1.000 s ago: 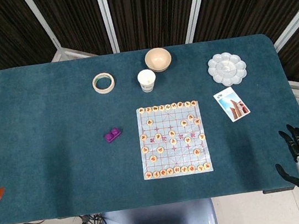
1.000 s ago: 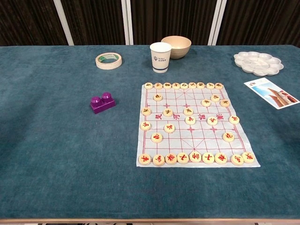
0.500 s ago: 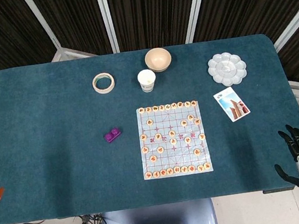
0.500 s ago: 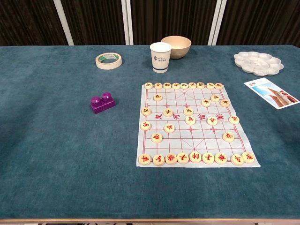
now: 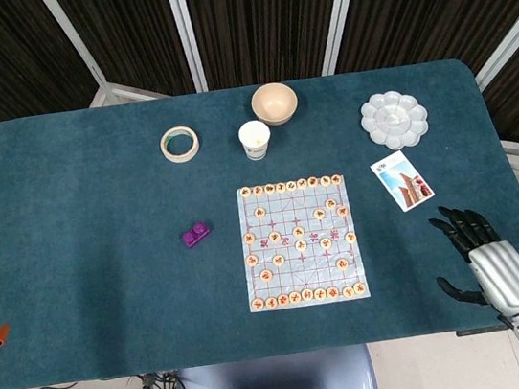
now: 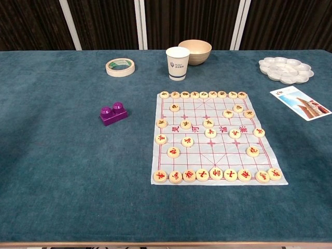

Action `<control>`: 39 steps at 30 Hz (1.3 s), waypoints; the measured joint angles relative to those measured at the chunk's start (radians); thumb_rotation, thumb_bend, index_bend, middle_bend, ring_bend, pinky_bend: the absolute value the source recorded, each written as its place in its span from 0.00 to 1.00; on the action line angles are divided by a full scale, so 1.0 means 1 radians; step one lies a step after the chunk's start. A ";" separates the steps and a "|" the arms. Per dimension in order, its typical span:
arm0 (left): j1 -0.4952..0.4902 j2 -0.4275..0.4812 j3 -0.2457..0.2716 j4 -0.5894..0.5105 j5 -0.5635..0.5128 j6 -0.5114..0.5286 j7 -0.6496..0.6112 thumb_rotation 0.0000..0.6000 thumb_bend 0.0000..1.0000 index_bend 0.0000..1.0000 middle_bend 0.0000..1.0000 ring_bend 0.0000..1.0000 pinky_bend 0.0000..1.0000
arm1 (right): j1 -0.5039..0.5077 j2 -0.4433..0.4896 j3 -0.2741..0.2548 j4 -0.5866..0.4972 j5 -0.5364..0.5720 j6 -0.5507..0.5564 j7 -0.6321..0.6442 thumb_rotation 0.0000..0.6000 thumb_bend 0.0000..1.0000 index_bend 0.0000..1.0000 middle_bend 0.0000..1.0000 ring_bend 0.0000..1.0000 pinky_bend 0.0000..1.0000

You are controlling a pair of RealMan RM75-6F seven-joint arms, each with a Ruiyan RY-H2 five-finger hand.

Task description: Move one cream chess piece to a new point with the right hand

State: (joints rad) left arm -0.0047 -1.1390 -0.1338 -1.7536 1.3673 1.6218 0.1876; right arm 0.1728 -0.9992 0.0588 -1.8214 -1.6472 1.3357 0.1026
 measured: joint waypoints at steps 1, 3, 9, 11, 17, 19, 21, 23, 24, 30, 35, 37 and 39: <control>0.000 0.000 0.000 0.000 0.000 0.000 0.001 1.00 0.00 0.11 0.00 0.00 0.00 | 0.019 0.006 0.006 -0.011 0.004 -0.029 -0.005 1.00 0.38 0.10 0.00 0.00 0.06; -0.001 -0.001 0.001 0.001 -0.002 -0.003 0.003 1.00 0.00 0.11 0.00 0.00 0.00 | 0.066 0.015 0.021 -0.034 0.021 -0.099 -0.020 1.00 0.38 0.11 0.00 0.00 0.06; -0.002 -0.003 -0.005 0.002 -0.013 -0.004 0.010 1.00 0.00 0.11 0.00 0.00 0.00 | 0.213 -0.012 0.076 -0.064 0.136 -0.279 -0.119 1.00 0.38 0.13 0.00 0.00 0.06; -0.002 -0.004 -0.007 0.002 -0.018 -0.003 0.010 1.00 0.00 0.11 0.00 0.00 0.00 | 0.251 -0.035 0.092 -0.068 0.183 -0.318 -0.158 1.00 0.38 0.14 0.00 0.00 0.06; -0.003 -0.006 -0.012 0.005 -0.026 -0.004 0.009 1.00 0.00 0.11 0.00 0.00 0.00 | 0.357 -0.136 0.133 -0.079 0.332 -0.414 -0.287 1.00 0.38 0.18 0.00 0.00 0.06; -0.004 -0.007 -0.012 0.006 -0.027 -0.005 0.010 1.00 0.00 0.11 0.00 0.00 0.00 | 0.388 -0.177 0.140 -0.078 0.377 -0.431 -0.333 1.00 0.38 0.18 0.00 0.00 0.06; -0.005 -0.007 -0.013 0.007 -0.031 -0.006 0.011 1.00 0.00 0.11 0.00 0.00 0.00 | 0.415 -0.217 0.142 -0.075 0.418 -0.444 -0.382 1.00 0.38 0.18 0.00 0.00 0.06; -0.005 -0.007 -0.014 0.007 -0.035 -0.008 0.011 1.00 0.00 0.11 0.00 0.00 0.00 | 0.434 -0.252 0.142 -0.069 0.449 -0.450 -0.426 1.00 0.38 0.19 0.00 0.00 0.06; -0.005 -0.007 -0.015 0.007 -0.037 -0.009 0.010 1.00 0.00 0.11 0.00 0.00 0.00 | 0.447 -0.276 0.141 -0.063 0.470 -0.452 -0.457 1.00 0.38 0.19 0.00 0.00 0.06; -0.007 -0.006 -0.017 0.009 -0.041 -0.013 0.006 1.00 0.00 0.11 0.00 0.00 0.00 | 0.520 -0.408 0.137 -0.007 0.580 -0.449 -0.593 1.00 0.38 0.21 0.00 0.00 0.06; -0.007 -0.004 -0.020 0.013 -0.049 -0.016 -0.002 1.00 0.00 0.11 0.00 0.00 0.00 | 0.574 -0.492 0.140 0.046 0.670 -0.423 -0.676 1.00 0.38 0.22 0.00 0.00 0.06; -0.008 -0.003 -0.021 0.014 -0.051 -0.019 -0.004 1.00 0.00 0.11 0.00 0.00 0.00 | 0.592 -0.517 0.140 0.066 0.702 -0.409 -0.706 1.00 0.38 0.25 0.00 0.00 0.06; -0.009 -0.003 -0.021 0.015 -0.051 -0.020 -0.005 1.00 0.00 0.11 0.00 0.00 0.00 | 0.606 -0.540 0.140 0.085 0.733 -0.393 -0.733 1.00 0.38 0.26 0.00 0.00 0.06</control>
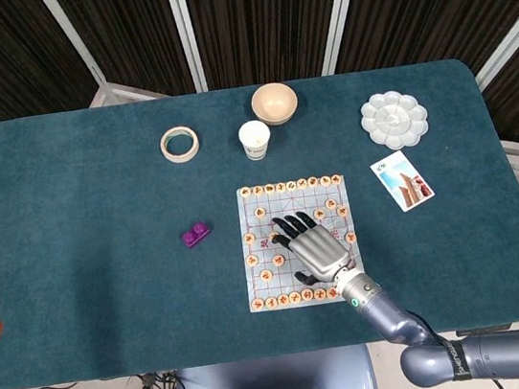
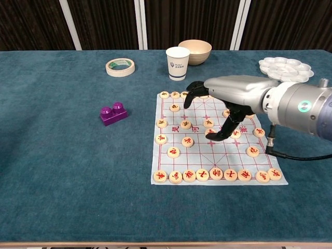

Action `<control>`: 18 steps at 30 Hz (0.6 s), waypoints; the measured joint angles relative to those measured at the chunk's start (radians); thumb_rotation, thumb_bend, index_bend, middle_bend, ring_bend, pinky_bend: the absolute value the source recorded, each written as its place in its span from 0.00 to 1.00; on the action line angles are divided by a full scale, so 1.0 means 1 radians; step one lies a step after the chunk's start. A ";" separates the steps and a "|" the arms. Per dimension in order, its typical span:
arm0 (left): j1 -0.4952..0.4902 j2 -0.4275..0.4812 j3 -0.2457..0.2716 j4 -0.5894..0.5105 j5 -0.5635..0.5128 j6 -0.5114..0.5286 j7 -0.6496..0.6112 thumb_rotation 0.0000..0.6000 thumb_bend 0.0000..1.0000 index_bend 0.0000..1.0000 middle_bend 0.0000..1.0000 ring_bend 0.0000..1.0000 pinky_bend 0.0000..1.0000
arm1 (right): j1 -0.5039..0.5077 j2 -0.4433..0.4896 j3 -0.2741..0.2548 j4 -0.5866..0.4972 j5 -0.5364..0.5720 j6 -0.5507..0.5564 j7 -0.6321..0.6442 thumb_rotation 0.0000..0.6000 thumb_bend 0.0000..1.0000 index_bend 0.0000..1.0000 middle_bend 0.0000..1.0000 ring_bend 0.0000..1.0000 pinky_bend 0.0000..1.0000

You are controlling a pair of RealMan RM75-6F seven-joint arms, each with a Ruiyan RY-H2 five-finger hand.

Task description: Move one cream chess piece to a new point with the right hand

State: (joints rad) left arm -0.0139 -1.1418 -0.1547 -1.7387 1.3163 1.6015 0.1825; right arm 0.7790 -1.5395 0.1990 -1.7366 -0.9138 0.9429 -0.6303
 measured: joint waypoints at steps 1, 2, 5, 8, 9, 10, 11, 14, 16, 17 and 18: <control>0.000 0.000 0.000 0.000 0.000 0.000 -0.001 1.00 0.00 0.11 0.00 0.00 0.00 | 0.006 -0.010 0.000 0.008 0.013 0.007 -0.012 1.00 0.38 0.26 0.00 0.00 0.06; 0.000 0.000 0.000 0.000 0.000 -0.001 -0.001 1.00 0.00 0.11 0.00 0.00 0.00 | 0.012 -0.020 -0.001 0.017 0.026 0.014 -0.024 1.00 0.38 0.27 0.00 0.00 0.06; 0.000 0.002 -0.001 0.000 -0.002 0.000 -0.005 1.00 0.00 0.11 0.00 0.00 0.00 | 0.032 -0.053 -0.005 0.050 0.067 0.030 -0.060 1.00 0.38 0.28 0.00 0.00 0.06; 0.000 0.004 -0.002 0.000 -0.003 0.000 -0.009 1.00 0.00 0.11 0.00 0.00 0.00 | 0.048 -0.080 -0.010 0.082 0.099 0.038 -0.077 1.00 0.38 0.28 0.00 0.00 0.06; 0.001 0.004 -0.003 0.000 -0.005 0.000 -0.010 1.00 0.00 0.11 0.00 0.00 0.00 | 0.053 -0.090 -0.011 0.095 0.108 0.039 -0.081 1.00 0.38 0.28 0.00 0.00 0.06; 0.000 0.004 -0.003 0.000 -0.005 0.000 -0.010 1.00 0.00 0.11 0.00 0.00 0.00 | 0.057 -0.097 -0.012 0.105 0.113 0.040 -0.084 1.00 0.38 0.28 0.00 0.00 0.06; 0.000 0.004 -0.003 0.000 -0.006 -0.001 -0.010 1.00 0.00 0.11 0.00 0.00 0.00 | 0.061 -0.104 -0.013 0.115 0.118 0.041 -0.087 1.00 0.38 0.29 0.00 0.00 0.06; -0.001 0.004 -0.002 0.001 -0.008 -0.005 -0.010 1.00 0.00 0.11 0.00 0.00 0.00 | 0.076 -0.126 -0.013 0.148 0.139 0.041 -0.095 1.00 0.38 0.31 0.00 0.00 0.06; -0.001 0.005 -0.003 0.001 -0.008 -0.005 -0.011 1.00 0.00 0.11 0.00 0.00 0.00 | 0.086 -0.141 -0.011 0.170 0.156 0.039 -0.098 1.00 0.38 0.32 0.00 0.00 0.06; -0.001 0.005 -0.004 0.002 -0.008 -0.004 -0.012 1.00 0.00 0.11 0.00 0.00 0.00 | 0.090 -0.146 -0.011 0.177 0.161 0.037 -0.099 1.00 0.38 0.33 0.00 0.00 0.06; -0.001 0.004 -0.005 0.003 -0.010 -0.004 -0.013 1.00 0.00 0.11 0.00 0.00 0.00 | 0.095 -0.153 -0.012 0.186 0.166 0.036 -0.100 1.00 0.38 0.33 0.00 0.00 0.06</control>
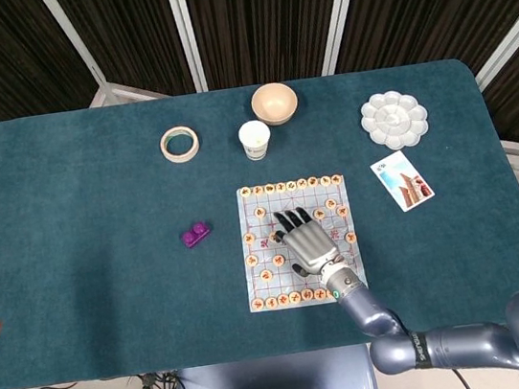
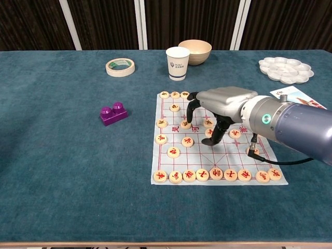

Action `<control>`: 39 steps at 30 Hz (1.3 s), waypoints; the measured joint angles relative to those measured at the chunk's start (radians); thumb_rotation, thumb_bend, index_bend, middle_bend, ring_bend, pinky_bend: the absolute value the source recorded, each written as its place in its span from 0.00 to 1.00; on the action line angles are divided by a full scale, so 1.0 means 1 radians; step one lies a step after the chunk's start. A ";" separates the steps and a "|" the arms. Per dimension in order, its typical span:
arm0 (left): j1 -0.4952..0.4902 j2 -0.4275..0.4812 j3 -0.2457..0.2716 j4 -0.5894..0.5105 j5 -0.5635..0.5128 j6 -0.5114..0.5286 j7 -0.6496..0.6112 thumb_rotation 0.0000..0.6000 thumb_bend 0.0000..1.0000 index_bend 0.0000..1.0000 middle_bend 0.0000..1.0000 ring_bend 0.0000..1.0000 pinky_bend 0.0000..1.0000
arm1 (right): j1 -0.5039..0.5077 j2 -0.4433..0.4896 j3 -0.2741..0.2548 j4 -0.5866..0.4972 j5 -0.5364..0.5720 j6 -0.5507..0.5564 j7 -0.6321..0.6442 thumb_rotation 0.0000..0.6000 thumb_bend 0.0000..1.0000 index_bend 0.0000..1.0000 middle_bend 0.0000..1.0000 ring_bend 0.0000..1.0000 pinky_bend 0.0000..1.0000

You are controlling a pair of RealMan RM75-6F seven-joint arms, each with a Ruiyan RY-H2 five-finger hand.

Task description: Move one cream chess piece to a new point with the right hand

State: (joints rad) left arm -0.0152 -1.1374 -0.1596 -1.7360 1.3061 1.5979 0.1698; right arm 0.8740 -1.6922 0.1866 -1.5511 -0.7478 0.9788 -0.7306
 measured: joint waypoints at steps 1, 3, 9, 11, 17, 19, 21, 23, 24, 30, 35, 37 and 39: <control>0.000 0.000 -0.001 0.001 -0.001 0.000 -0.001 1.00 0.00 0.11 0.00 0.00 0.00 | 0.003 -0.004 -0.002 0.004 0.002 -0.001 -0.001 1.00 0.38 0.34 0.00 0.00 0.07; -0.002 0.000 -0.001 0.003 -0.004 -0.004 -0.001 1.00 0.00 0.11 0.00 0.00 0.00 | 0.006 -0.011 -0.006 0.009 0.004 -0.001 -0.001 1.00 0.38 0.35 0.00 0.00 0.07; -0.003 0.000 -0.001 0.003 -0.004 -0.005 -0.003 1.00 0.00 0.11 0.00 0.00 0.00 | 0.020 -0.047 -0.008 0.050 0.018 0.000 0.001 1.00 0.38 0.38 0.00 0.00 0.08; -0.002 0.000 -0.001 0.003 -0.004 -0.004 -0.003 1.00 0.00 0.11 0.00 0.00 0.00 | 0.023 -0.055 -0.007 0.061 0.019 0.001 0.004 1.00 0.38 0.39 0.00 0.00 0.08; -0.003 0.000 0.000 0.004 -0.004 -0.004 -0.003 1.00 0.00 0.11 0.00 0.00 0.00 | 0.034 -0.075 -0.004 0.096 0.030 -0.004 0.011 1.00 0.38 0.41 0.00 0.00 0.09; -0.003 0.000 -0.001 0.004 -0.005 -0.003 -0.004 1.00 0.00 0.11 0.00 0.00 0.00 | 0.035 -0.073 -0.007 0.096 0.030 -0.003 0.010 1.00 0.38 0.42 0.00 0.00 0.09; -0.003 0.001 -0.002 0.004 -0.005 -0.003 -0.005 1.00 0.00 0.11 0.00 0.00 0.00 | 0.034 -0.072 -0.011 0.095 0.030 -0.002 0.010 1.00 0.38 0.42 0.00 0.00 0.09; -0.003 0.001 -0.001 0.004 -0.005 -0.003 -0.005 1.00 0.00 0.11 0.00 0.00 0.00 | 0.034 -0.072 -0.014 0.096 0.032 -0.002 0.011 1.00 0.38 0.42 0.00 0.00 0.09; -0.003 0.001 -0.001 0.004 -0.004 -0.003 -0.004 1.00 0.00 0.11 0.00 0.00 0.00 | 0.034 -0.073 -0.016 0.097 0.033 -0.003 0.011 1.00 0.38 0.43 0.00 0.00 0.09; -0.003 0.000 0.000 0.004 -0.004 -0.002 -0.003 1.00 0.00 0.11 0.00 0.00 0.00 | 0.038 -0.081 -0.016 0.110 0.031 -0.008 0.019 1.00 0.38 0.44 0.00 0.00 0.09; -0.005 0.000 -0.002 0.006 -0.007 -0.004 -0.003 1.00 0.00 0.11 0.00 0.00 0.00 | 0.041 -0.084 -0.015 0.114 0.025 -0.010 0.025 1.00 0.38 0.46 0.00 0.00 0.09; -0.005 -0.001 -0.001 0.006 -0.007 -0.006 -0.002 1.00 0.00 0.11 0.00 0.00 0.00 | 0.042 -0.086 -0.017 0.117 0.028 -0.012 0.024 1.00 0.38 0.46 0.00 0.00 0.09; -0.006 -0.002 0.000 0.006 -0.008 -0.007 -0.001 1.00 0.00 0.11 0.00 0.00 0.00 | 0.042 -0.088 -0.018 0.119 0.031 -0.013 0.023 1.00 0.38 0.46 0.00 0.00 0.09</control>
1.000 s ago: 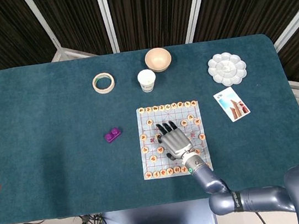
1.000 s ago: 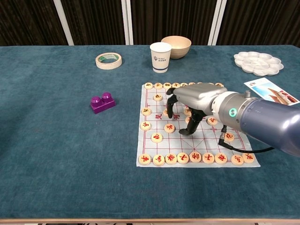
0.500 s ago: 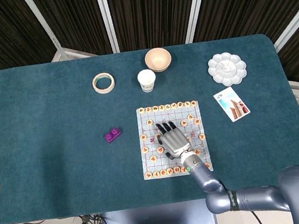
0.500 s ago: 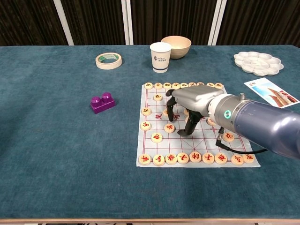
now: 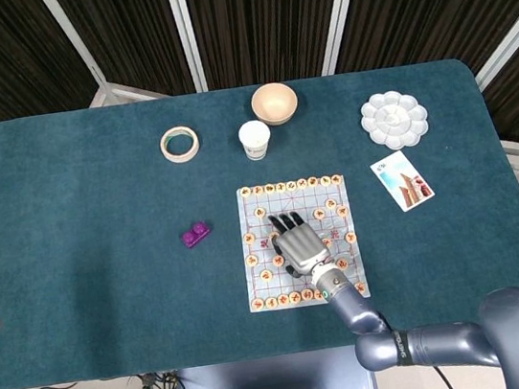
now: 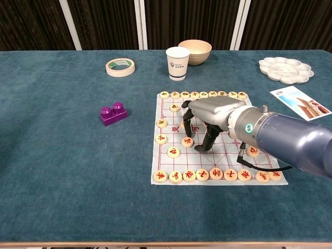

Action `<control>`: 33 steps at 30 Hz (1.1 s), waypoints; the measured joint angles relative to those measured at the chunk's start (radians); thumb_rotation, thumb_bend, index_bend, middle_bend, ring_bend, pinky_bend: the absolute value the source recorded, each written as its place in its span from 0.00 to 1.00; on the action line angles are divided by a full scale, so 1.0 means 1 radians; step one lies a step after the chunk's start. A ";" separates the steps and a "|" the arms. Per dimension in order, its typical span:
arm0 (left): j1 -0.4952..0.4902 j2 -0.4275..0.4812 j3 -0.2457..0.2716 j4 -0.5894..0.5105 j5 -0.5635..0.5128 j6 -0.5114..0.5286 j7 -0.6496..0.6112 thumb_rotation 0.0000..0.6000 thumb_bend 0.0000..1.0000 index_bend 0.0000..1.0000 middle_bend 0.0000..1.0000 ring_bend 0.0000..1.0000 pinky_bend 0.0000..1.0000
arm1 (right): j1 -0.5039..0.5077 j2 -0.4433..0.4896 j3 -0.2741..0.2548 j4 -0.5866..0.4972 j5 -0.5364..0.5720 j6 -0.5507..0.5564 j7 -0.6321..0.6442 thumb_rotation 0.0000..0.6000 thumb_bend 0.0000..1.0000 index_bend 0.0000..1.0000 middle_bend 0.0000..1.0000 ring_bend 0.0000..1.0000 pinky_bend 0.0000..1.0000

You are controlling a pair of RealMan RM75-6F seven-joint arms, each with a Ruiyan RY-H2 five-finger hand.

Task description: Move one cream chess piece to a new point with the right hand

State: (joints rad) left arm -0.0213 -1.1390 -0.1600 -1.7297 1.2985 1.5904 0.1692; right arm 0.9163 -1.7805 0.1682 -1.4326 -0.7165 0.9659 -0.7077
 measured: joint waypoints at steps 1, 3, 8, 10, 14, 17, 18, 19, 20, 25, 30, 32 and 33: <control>0.000 0.000 0.000 0.000 0.000 0.001 0.000 1.00 0.00 0.11 0.00 0.00 0.00 | 0.000 -0.001 -0.001 0.001 0.002 0.000 -0.001 1.00 0.38 0.46 0.00 0.00 0.09; 0.000 0.000 0.000 -0.001 0.001 0.002 -0.001 1.00 0.00 0.11 0.00 0.00 0.00 | 0.002 -0.005 -0.001 0.006 0.004 -0.001 -0.002 1.00 0.38 0.46 0.00 0.00 0.09; 0.001 0.002 -0.002 -0.001 -0.001 0.004 -0.004 1.00 0.00 0.11 0.00 0.00 0.00 | 0.006 -0.012 0.005 0.013 0.008 -0.001 0.000 1.00 0.38 0.46 0.00 0.00 0.09; 0.001 0.003 -0.002 -0.001 -0.001 0.003 -0.005 1.00 0.00 0.11 0.00 0.00 0.00 | 0.008 -0.012 0.005 0.014 0.009 -0.001 -0.002 1.00 0.38 0.46 0.00 0.00 0.09; 0.000 0.003 -0.001 -0.001 0.000 0.002 -0.005 1.00 0.00 0.11 0.00 0.00 0.00 | 0.010 -0.013 0.003 0.013 0.012 -0.002 -0.007 1.00 0.38 0.46 0.00 0.00 0.09; 0.000 0.003 -0.001 -0.001 0.000 0.000 -0.005 1.00 0.00 0.11 0.00 0.00 0.00 | 0.012 -0.016 0.002 0.013 0.018 -0.002 -0.010 1.00 0.38 0.46 0.00 0.00 0.09; 0.000 0.003 -0.001 -0.001 0.000 0.001 -0.005 1.00 0.00 0.11 0.00 0.00 0.00 | 0.012 -0.017 0.002 0.013 0.020 -0.002 -0.011 1.00 0.38 0.46 0.00 0.00 0.09; 0.000 0.003 -0.001 -0.001 0.000 0.001 -0.005 1.00 0.00 0.11 0.00 0.00 0.00 | 0.013 -0.018 0.002 0.014 0.021 -0.003 -0.012 1.00 0.38 0.46 0.00 0.00 0.09; 0.000 0.003 -0.001 -0.001 0.000 0.001 -0.005 1.00 0.00 0.11 0.00 0.00 0.00 | 0.013 -0.018 0.002 0.014 0.022 -0.003 -0.012 1.00 0.38 0.46 0.00 0.00 0.09; 0.000 0.003 -0.001 -0.001 -0.001 0.001 -0.006 1.00 0.00 0.11 0.00 0.00 0.00 | 0.017 -0.026 0.005 0.019 0.020 -0.003 -0.011 1.00 0.38 0.48 0.00 0.00 0.09; -0.001 0.004 -0.001 -0.001 -0.001 0.000 -0.007 1.00 0.00 0.11 0.00 0.00 0.00 | 0.020 -0.032 0.005 0.026 0.028 -0.004 -0.014 1.00 0.38 0.53 0.00 0.00 0.09; -0.001 0.004 -0.001 -0.001 -0.001 0.000 -0.007 1.00 0.00 0.11 0.00 0.00 0.00 | 0.021 -0.033 0.005 0.027 0.029 -0.005 -0.015 1.00 0.38 0.54 0.00 0.00 0.09; -0.001 0.004 -0.001 0.000 -0.002 -0.001 -0.006 1.00 0.00 0.11 0.00 0.00 0.00 | 0.021 -0.033 0.005 0.027 0.030 -0.005 -0.015 1.00 0.38 0.54 0.00 0.00 0.09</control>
State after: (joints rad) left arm -0.0225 -1.1353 -0.1611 -1.7299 1.2968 1.5897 0.1628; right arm 0.9377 -1.8136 0.1731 -1.4058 -0.6868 0.9606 -0.7223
